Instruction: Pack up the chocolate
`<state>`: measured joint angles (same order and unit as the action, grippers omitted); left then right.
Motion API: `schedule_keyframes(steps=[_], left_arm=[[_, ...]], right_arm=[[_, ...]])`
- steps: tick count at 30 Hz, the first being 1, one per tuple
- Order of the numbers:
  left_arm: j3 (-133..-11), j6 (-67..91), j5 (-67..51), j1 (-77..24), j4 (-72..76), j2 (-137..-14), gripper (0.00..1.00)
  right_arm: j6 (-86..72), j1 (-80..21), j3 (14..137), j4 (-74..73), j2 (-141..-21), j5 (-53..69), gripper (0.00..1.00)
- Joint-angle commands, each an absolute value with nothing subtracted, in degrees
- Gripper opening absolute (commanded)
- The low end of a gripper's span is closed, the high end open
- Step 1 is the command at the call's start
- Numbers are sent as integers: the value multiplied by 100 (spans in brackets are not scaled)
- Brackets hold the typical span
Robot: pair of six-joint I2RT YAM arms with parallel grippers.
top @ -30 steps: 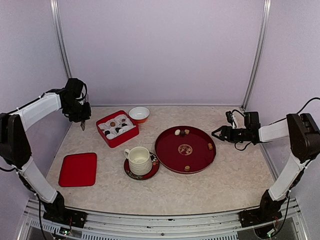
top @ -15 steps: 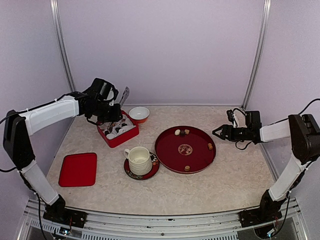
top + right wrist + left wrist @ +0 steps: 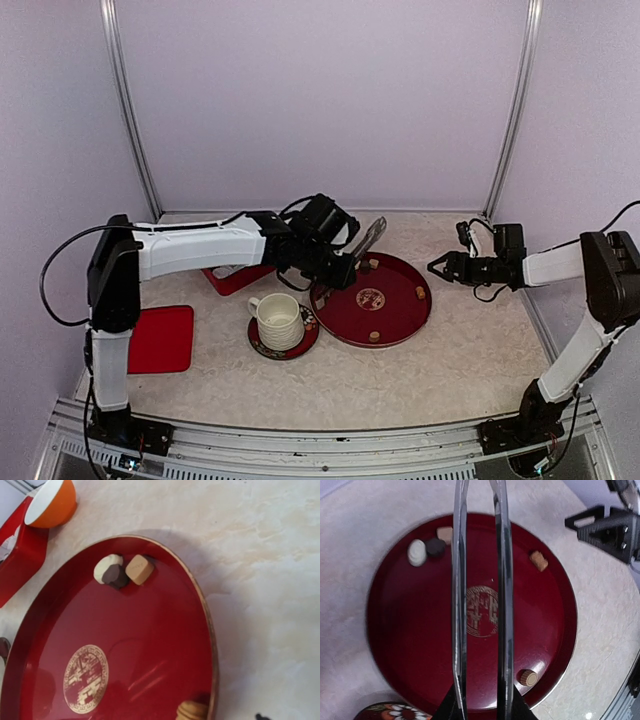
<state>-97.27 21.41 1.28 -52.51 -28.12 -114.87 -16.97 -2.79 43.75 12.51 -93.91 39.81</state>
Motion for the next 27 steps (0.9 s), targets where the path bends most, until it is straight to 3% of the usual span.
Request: schedule_keyframes(steps=[1,9,16,27], left_arm=[[-10320,2140,339,-5644,-3240,-12281,24],[-10771,2182,680,-6026,-3450,-13188,27],[-10774,2228,876,-6069,-3692,-13255,45],[-10872,2127,676,-6073,-3809,-13017,65]], right_arm=[[-1623,-195,4243,1147,-9085,3942,79],[-1481,-176,4130,935,-8842,3851,79],[-1559,-176,4183,1016,-8919,3884,79],[-1502,-257,4459,1012,-9286,3701,74]])
